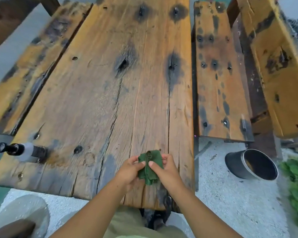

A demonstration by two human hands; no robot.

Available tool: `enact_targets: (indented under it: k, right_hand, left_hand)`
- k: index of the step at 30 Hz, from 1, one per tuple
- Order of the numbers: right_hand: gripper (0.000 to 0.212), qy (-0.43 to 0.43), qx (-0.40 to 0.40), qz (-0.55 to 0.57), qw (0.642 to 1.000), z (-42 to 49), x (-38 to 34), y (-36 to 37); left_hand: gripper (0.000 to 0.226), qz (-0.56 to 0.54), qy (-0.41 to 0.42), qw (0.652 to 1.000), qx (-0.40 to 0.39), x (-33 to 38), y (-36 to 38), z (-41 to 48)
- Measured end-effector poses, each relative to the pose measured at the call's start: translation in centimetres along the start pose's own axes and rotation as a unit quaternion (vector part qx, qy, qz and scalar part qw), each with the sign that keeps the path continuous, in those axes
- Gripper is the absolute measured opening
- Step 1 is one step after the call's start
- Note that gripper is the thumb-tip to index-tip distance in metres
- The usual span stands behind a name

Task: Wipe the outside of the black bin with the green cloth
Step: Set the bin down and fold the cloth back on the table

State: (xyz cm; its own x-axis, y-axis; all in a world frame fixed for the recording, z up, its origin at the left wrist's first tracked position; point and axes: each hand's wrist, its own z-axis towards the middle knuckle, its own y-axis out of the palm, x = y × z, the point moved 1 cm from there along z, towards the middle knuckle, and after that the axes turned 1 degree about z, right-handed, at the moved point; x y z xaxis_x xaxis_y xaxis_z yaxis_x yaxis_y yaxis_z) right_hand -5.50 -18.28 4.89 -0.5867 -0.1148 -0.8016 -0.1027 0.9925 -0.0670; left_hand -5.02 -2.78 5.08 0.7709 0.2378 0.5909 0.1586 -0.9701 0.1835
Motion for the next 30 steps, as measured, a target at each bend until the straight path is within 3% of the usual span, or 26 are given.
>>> enact_targets:
  k: [3, 5, 11, 16, 20, 26, 30]
  right_hand:
    - [0.054, -0.010, -0.033, -0.053, 0.998, 1.4, 0.4, 1.3]
    - [0.058, -0.005, -0.012, -0.079, 0.997, 2.6, 0.7, 2.3]
    - [0.048, 0.057, 0.036, -0.060, 0.996, 5.9, 2.0, 4.7]
    - [0.023, 0.117, 0.091, -0.050, 0.988, 8.0, 3.1, 5.4]
    - [0.031, 0.131, 0.136, -0.017, 0.982, 8.2, 3.7, 4.8]
    - [0.020, 0.138, 0.155, -0.080, 0.975, 8.4, 4.4, 2.1]
    - [0.009, 0.115, 0.171, -0.157, 0.966, 8.1, 4.7, 0.5]
  left_hand:
    - [0.023, 0.010, -0.014, 1.000, 0.012, 0.2, -1.2, 1.7]
    - [0.023, 0.023, -0.023, 0.999, 0.003, 0.4, -1.7, 3.0]
    - [0.022, 0.063, -0.043, 0.997, -0.020, 1.1, -4.0, 6.7]
    - [0.024, 0.073, -0.069, 0.995, -0.012, 1.5, -6.9, 9.4]
    - [0.026, 0.077, -0.073, 0.994, -0.011, 1.6, -8.3, 10.5]
    - [0.020, 0.141, -0.030, 0.989, -0.031, 1.2, -8.7, 11.6]
    - [0.024, 0.279, 0.055, 0.959, 0.011, 0.3, -7.9, 12.0]
